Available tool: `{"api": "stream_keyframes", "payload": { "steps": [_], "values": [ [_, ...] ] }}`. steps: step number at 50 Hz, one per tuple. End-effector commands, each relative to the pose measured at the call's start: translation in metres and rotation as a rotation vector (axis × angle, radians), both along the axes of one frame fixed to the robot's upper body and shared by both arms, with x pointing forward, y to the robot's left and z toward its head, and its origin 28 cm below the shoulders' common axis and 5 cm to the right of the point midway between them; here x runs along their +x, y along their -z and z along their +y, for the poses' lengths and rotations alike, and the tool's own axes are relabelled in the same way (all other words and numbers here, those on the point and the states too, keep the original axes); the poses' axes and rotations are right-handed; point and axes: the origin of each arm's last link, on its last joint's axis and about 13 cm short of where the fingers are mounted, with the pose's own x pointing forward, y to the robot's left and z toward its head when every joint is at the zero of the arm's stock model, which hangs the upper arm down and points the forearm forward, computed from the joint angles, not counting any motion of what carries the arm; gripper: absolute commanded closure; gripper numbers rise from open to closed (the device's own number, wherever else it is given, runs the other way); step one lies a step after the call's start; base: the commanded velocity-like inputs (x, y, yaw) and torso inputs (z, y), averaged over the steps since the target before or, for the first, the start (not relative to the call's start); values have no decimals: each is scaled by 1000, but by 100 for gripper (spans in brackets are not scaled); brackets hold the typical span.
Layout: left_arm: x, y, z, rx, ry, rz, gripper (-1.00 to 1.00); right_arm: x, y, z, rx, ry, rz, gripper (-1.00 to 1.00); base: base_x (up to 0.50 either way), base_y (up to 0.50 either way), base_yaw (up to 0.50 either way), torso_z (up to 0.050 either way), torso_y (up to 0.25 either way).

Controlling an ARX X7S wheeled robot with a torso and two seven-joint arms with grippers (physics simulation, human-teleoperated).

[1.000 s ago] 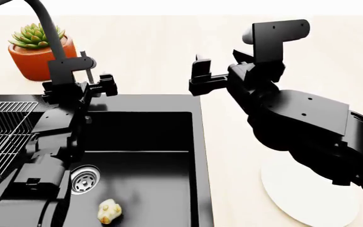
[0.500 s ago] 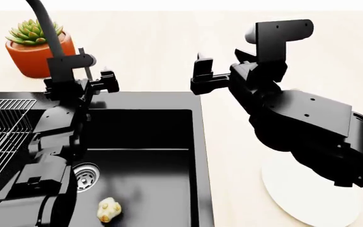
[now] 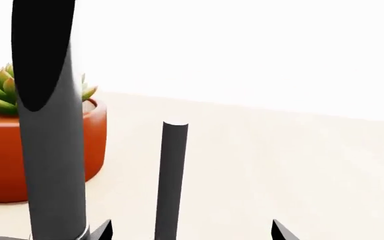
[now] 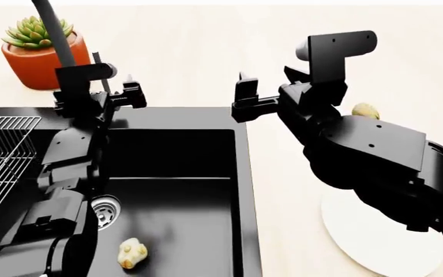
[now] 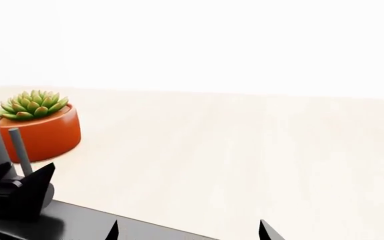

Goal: Pick the ginger from the counter and place it in the sink. Then turn on the sink faucet.

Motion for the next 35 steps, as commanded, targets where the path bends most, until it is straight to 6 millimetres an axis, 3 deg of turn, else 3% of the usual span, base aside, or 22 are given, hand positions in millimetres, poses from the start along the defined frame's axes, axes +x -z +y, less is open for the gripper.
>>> {"api": "stream_keyframes", "payload": {
  "steps": [1,10,14,35],
  "values": [
    [0,1,-1,-5,13,-3,-100,0,1,-1,-4,-4,3,-100,0,0,0,0,0],
    [0,0,1,-31,-3,-9,-100,0,2,-1,-4,-7,5,-100,0,0,0,0,0],
    [0,1,1,-27,1,-4,-100,0,3,-1,-5,-7,6,-100,0,0,0,0,-250],
    [0,3,-2,-22,47,-18,-100,1,7,-3,-11,-8,16,-100,0,0,0,0,0]
  ]
}}
